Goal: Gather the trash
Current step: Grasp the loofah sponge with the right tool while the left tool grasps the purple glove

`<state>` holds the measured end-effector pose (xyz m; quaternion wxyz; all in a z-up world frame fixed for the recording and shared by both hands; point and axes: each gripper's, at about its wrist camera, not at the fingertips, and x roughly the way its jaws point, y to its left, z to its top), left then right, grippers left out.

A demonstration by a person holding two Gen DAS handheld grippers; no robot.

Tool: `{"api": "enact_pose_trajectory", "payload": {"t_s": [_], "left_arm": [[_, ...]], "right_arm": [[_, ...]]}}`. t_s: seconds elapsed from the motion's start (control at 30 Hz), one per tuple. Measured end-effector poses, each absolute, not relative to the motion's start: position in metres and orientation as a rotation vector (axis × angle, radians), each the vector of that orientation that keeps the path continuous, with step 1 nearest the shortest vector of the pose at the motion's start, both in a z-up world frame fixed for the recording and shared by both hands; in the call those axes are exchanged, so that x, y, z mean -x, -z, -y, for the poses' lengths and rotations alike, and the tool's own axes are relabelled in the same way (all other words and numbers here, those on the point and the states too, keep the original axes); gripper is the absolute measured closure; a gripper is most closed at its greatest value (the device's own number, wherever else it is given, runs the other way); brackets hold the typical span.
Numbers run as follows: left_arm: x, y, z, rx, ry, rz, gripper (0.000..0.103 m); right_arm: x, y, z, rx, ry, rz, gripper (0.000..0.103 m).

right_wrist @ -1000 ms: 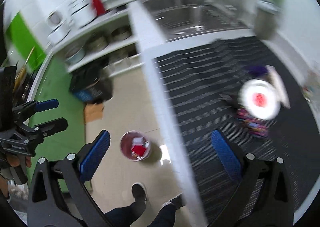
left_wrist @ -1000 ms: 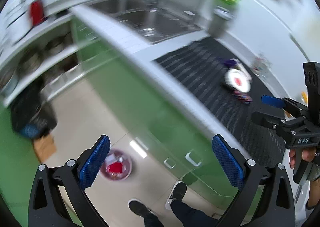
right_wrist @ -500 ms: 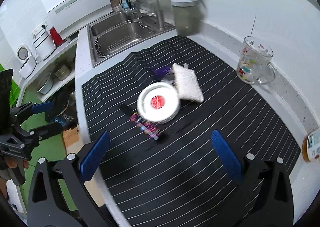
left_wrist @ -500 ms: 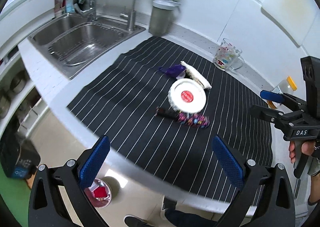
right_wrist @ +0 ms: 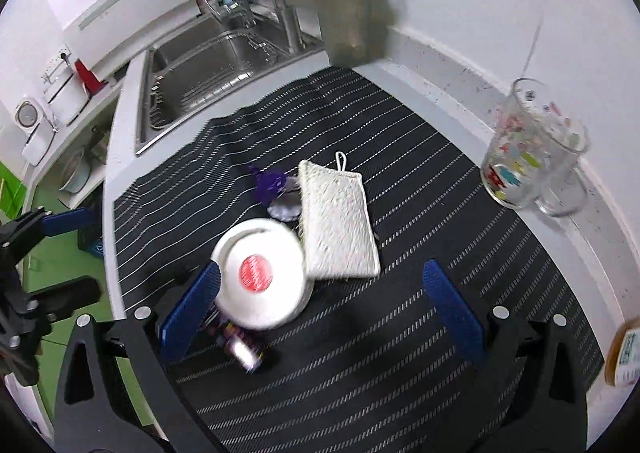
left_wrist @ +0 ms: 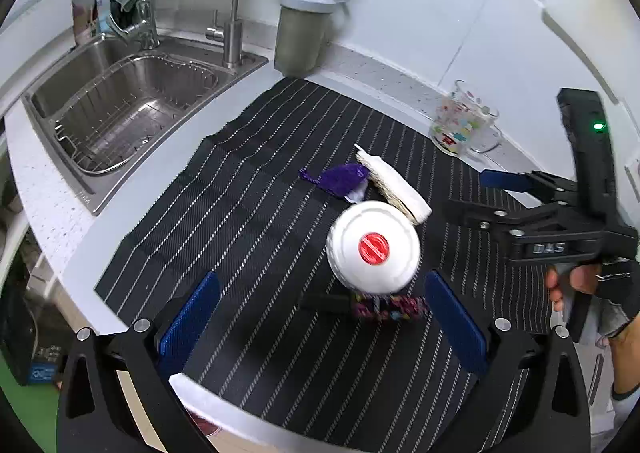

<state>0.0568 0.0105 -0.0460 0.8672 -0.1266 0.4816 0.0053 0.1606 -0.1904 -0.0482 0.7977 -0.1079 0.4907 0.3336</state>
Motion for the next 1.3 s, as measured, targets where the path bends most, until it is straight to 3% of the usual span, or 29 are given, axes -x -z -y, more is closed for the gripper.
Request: {"api": "enact_pose_trajectory", "payload": {"t_s": [0.27, 0.33, 0.47, 0.6, 0.83, 0.87, 0.93, 1.07, 1.3], "left_arm": [[-0.086, 0.066, -0.028, 0.284, -0.002, -1.04, 0.005], [-0.092, 0.071, -0.029, 0.284, -0.001, -1.047, 0.005], [-0.102, 0.077, -0.032, 0.297, 0.007, -1.053, 0.005], [-0.11, 0.078, -0.034, 0.303, 0.019, -1.055, 0.005], [-0.121, 0.077, -0.029, 0.295, 0.048, -1.048, 0.005], [-0.124, 0.077, -0.027, 0.293, 0.054, -1.047, 0.005], [-0.127, 0.077, -0.024, 0.289, 0.063, -1.044, 0.005], [-0.137, 0.077, -0.016, 0.278, 0.086, -1.043, 0.005], [-0.163, 0.079, -0.002, 0.237, 0.122, -1.052, 0.005]], "right_arm": [[-0.2, 0.085, 0.166, 0.216, -0.713, -1.119, 0.005], [-0.205, 0.09, 0.161, 0.219, -0.716, -1.13, 0.015], [-0.212, 0.1, 0.152, 0.228, -0.732, -1.153, 0.024], [-0.213, 0.106, 0.149, 0.248, -0.738, -1.17, 0.05], [-0.211, 0.092, 0.158, 0.241, -0.736, -1.132, 0.056], [-0.211, 0.089, 0.16, 0.242, -0.733, -1.123, 0.07], [-0.212, 0.082, 0.165, 0.236, -0.727, -1.11, 0.078], [-0.212, 0.071, 0.174, 0.222, -0.719, -1.086, 0.084], [-0.208, 0.049, 0.196, 0.181, -0.71, -1.052, 0.085]]}}
